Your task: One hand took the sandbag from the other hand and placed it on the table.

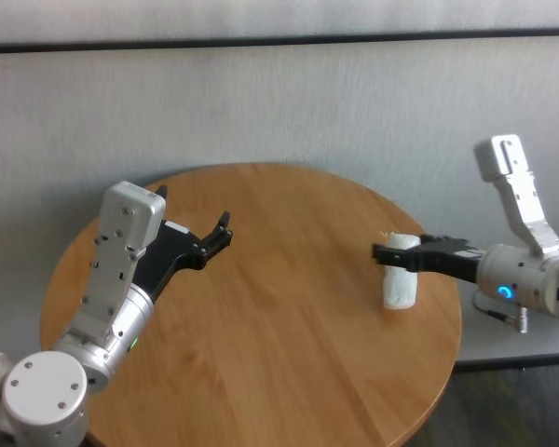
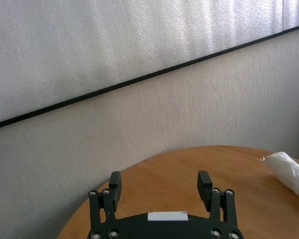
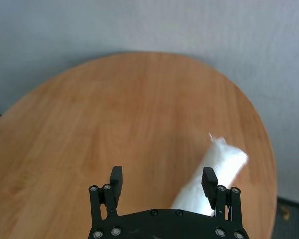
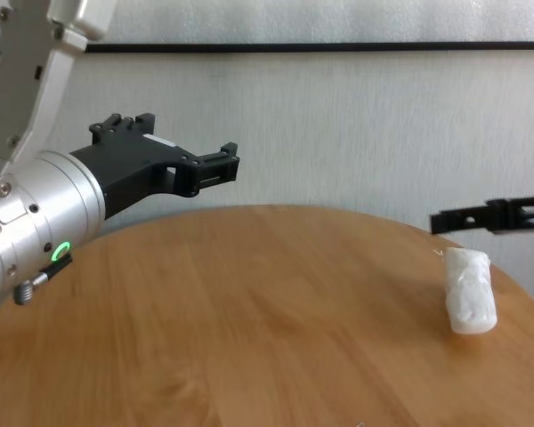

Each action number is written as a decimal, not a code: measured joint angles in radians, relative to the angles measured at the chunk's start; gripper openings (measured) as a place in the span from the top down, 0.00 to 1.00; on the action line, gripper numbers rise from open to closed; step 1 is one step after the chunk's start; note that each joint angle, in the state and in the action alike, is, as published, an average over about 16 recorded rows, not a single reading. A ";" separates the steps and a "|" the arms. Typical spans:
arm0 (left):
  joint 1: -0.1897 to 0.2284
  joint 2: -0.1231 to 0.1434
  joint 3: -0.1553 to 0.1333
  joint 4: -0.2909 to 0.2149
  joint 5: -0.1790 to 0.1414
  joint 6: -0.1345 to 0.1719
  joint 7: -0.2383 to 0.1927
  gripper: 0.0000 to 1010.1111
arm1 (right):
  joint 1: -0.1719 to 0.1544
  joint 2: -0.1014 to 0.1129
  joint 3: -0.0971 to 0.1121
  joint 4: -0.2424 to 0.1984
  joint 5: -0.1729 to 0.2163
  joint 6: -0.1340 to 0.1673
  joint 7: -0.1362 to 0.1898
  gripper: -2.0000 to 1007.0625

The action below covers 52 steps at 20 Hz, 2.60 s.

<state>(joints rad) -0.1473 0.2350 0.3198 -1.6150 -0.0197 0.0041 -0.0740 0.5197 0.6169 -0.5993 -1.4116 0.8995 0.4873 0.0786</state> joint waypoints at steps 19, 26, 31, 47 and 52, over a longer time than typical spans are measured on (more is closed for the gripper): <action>0.000 0.000 0.000 0.000 0.000 0.000 0.000 0.01 | 0.020 -0.055 -0.075 -0.072 -0.194 -0.292 0.239 0.01; 0.000 0.000 0.000 0.000 0.000 0.000 0.000 0.01 | -0.008 -0.073 -0.075 -0.097 -0.224 -0.353 0.271 0.01; 0.000 0.000 0.000 0.000 0.000 0.000 0.000 0.01 | -0.010 -0.090 -0.080 -0.102 -0.259 -0.372 0.273 0.01; 0.000 0.000 0.000 0.000 0.000 0.000 0.000 0.01 | 0.000 -0.127 -0.073 -0.089 -0.300 -0.371 0.276 0.01; 0.000 0.000 0.000 0.000 0.000 0.000 0.000 0.01 | 0.000 -0.127 -0.072 -0.089 -0.299 -0.369 0.276 0.01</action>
<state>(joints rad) -0.1473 0.2350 0.3198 -1.6150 -0.0197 0.0041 -0.0740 0.5194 0.4899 -0.6711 -1.5004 0.6000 0.1179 0.3547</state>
